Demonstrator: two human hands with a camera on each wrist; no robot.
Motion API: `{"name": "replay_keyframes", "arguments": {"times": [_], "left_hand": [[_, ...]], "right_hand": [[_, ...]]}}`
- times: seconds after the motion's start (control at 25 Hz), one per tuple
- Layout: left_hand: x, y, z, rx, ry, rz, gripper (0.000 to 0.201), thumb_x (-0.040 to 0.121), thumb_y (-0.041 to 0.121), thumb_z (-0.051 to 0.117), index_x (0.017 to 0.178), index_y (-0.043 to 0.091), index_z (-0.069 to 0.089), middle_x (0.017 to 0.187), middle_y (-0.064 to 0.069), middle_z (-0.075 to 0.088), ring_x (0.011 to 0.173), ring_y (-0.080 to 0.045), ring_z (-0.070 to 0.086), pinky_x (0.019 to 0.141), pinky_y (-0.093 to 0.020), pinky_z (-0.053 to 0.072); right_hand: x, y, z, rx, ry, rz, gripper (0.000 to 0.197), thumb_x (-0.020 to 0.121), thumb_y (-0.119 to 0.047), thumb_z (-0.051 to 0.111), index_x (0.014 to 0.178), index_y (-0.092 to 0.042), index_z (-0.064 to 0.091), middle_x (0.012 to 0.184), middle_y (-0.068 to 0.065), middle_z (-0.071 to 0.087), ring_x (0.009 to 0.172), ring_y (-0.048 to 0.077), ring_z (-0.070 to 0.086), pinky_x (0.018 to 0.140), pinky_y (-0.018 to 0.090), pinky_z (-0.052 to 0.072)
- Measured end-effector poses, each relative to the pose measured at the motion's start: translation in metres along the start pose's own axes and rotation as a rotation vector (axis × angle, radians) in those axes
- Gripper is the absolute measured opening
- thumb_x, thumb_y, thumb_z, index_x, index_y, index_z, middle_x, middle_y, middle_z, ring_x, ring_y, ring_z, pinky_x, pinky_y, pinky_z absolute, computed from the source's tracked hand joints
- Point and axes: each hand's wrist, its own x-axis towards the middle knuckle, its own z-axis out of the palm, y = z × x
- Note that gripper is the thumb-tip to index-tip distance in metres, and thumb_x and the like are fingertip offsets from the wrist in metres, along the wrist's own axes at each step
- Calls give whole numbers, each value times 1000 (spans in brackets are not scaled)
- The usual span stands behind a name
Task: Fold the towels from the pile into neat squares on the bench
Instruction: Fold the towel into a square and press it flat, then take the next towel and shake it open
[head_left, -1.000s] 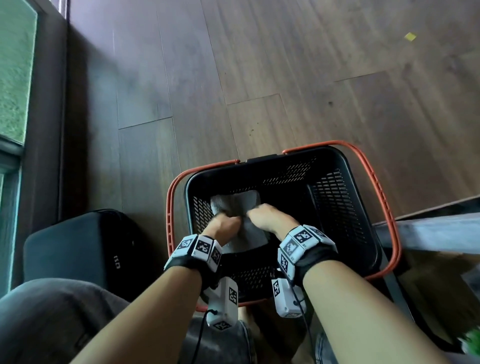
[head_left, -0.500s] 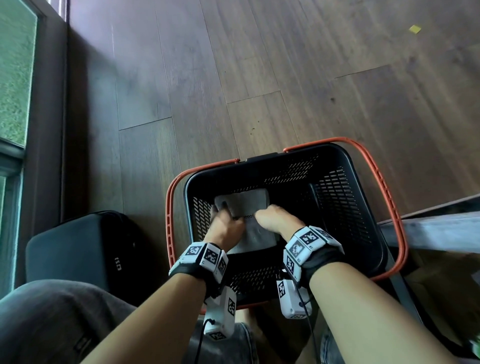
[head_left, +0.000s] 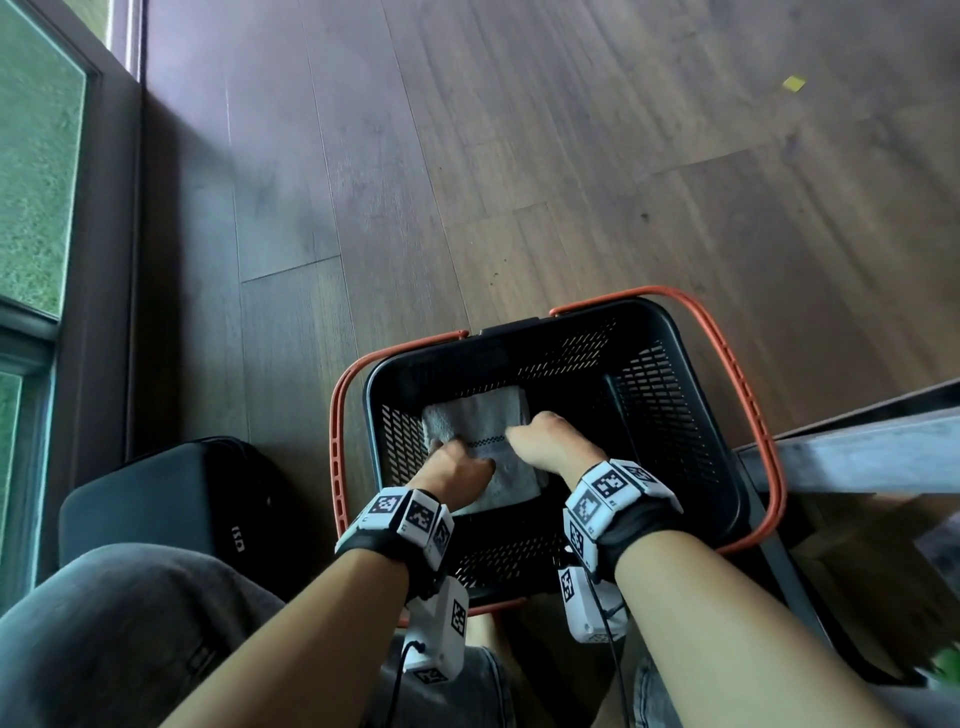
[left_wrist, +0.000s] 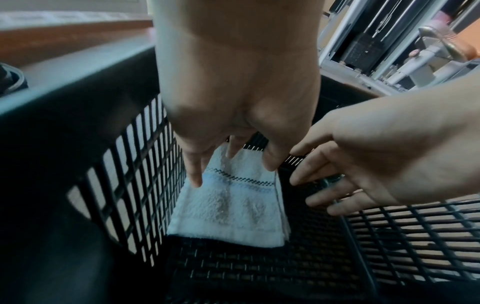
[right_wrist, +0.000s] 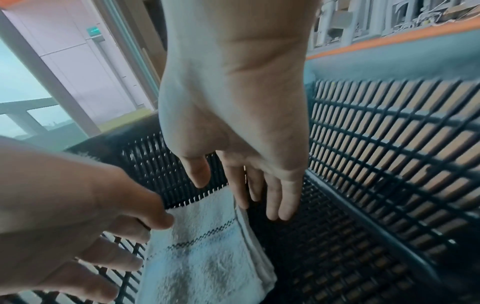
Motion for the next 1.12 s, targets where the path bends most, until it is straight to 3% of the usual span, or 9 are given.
{"name": "replay_keyframes", "arguments": {"times": [0.16,0.24,0.32,0.4,0.52,0.68,0.96,1.12], "left_hand": [[-28,25,-14,18,16,112,51,79,36,54,120,5,54,119,-22,61,108,-37,61,92,-39,53],[-49,42,-25,6,55,185,37,82,30,56,109,7,63,100,-11,65,93,-28,65,82,-34,53],[-82,68,-39,-20,75,267,18,83,23,57,88,10,68,78,-8,65,76,-25,62,69,-32,52],[-117,91,-53,-23,103,363,15,83,22,57,76,13,67,76,-12,69,73,-28,65,66,-30,51],[-168,115,-68,-53,140,480,22,81,25,55,76,6,65,79,-17,72,63,-27,65,64,-34,55],[-241,139,-72,-25,139,594,18,87,16,53,79,8,66,69,-9,68,46,-17,57,41,-16,41],[-329,158,-56,44,128,767,20,85,17,52,81,5,69,73,-9,73,48,-16,62,41,-15,41],[-350,172,-43,53,106,865,19,85,16,54,76,8,69,70,-8,73,49,-17,64,42,-14,40]], "right_hand": [[-37,-1,-33,78,109,-61,26,84,-33,49,82,-10,62,86,5,64,77,23,62,77,31,50],[-70,-11,-56,90,181,-118,28,85,-35,48,79,-11,60,84,5,63,81,27,62,79,34,51],[-110,-21,-80,116,263,-216,27,91,-30,47,74,-12,57,79,4,60,82,26,59,77,32,48],[-153,-29,-98,169,348,-311,26,91,-26,48,77,-10,62,84,6,67,84,27,62,83,36,52],[-216,-31,-117,183,501,-370,33,79,-32,48,80,-8,70,82,9,74,80,32,70,82,42,57],[-296,-17,-127,205,649,-421,34,70,-38,45,77,-16,69,80,5,74,79,28,70,80,39,57],[-386,24,-129,270,831,-410,24,83,-30,50,78,-15,69,88,5,73,86,29,65,71,30,47],[-410,45,-134,293,885,-383,22,85,-28,52,79,-14,69,89,7,73,88,30,64,74,30,49]]}}
